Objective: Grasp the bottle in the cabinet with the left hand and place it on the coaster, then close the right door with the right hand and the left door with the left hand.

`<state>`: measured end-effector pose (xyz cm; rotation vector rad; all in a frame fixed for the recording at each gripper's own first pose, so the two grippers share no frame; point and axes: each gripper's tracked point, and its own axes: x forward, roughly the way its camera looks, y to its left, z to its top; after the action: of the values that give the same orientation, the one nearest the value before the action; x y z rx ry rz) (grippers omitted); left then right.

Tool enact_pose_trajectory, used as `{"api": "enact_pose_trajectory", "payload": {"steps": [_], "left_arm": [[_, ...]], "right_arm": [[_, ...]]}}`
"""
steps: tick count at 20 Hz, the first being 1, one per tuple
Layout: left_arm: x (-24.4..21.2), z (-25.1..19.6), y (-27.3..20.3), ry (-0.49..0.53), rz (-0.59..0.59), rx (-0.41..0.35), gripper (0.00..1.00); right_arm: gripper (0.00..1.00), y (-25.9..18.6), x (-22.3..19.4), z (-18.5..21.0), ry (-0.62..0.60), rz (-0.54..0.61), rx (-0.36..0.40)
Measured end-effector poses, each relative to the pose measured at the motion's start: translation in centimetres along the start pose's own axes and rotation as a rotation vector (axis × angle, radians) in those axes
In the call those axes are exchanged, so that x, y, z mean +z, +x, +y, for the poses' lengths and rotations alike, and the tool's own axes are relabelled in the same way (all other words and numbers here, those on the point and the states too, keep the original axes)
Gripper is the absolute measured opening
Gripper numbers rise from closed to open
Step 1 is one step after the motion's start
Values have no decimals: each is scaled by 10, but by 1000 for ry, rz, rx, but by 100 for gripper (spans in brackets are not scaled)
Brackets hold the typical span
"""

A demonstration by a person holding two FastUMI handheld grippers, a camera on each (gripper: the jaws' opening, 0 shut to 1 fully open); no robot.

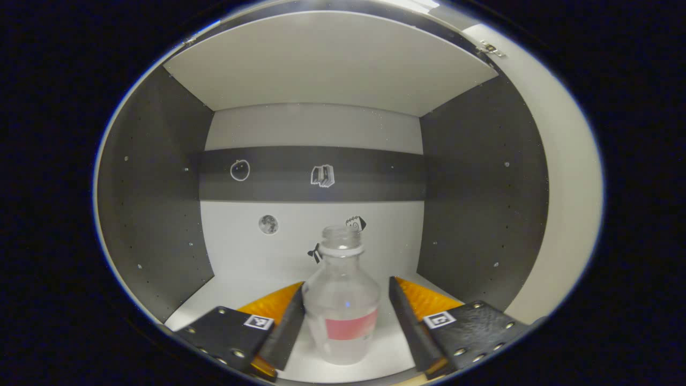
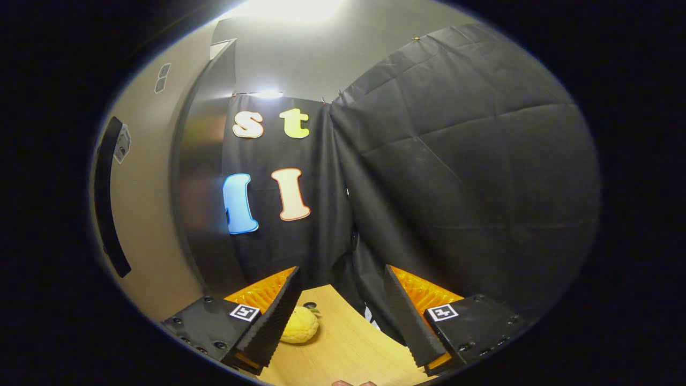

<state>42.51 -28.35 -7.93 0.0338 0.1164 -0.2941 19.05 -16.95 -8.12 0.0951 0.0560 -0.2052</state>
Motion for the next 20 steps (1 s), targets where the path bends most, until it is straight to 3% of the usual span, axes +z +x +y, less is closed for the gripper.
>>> {"api": "enact_pose_trajectory", "payload": {"steps": [1,8,13,16,18,20], "left_arm": [[-1,-1,6,-16,-4,-5,69],[18,-2,-26,12,-27,5,67],[53,-19,-82,41,-110,-76,66],[69,-28,-123,-5,-156,-154,66],[69,-20,-141,-10,-166,-166,70],[66,-20,-163,-5,-157,-184,66]], "right_arm": [[98,-1,0,-3,7,3,-3],[96,-14,-5,-20,-5,12,-26],[98,-31,-2,-18,-9,12,-19],[96,-42,7,-14,-3,-5,-18],[96,-49,13,-11,1,-23,-13],[96,-56,18,-7,0,-32,-6]]}}
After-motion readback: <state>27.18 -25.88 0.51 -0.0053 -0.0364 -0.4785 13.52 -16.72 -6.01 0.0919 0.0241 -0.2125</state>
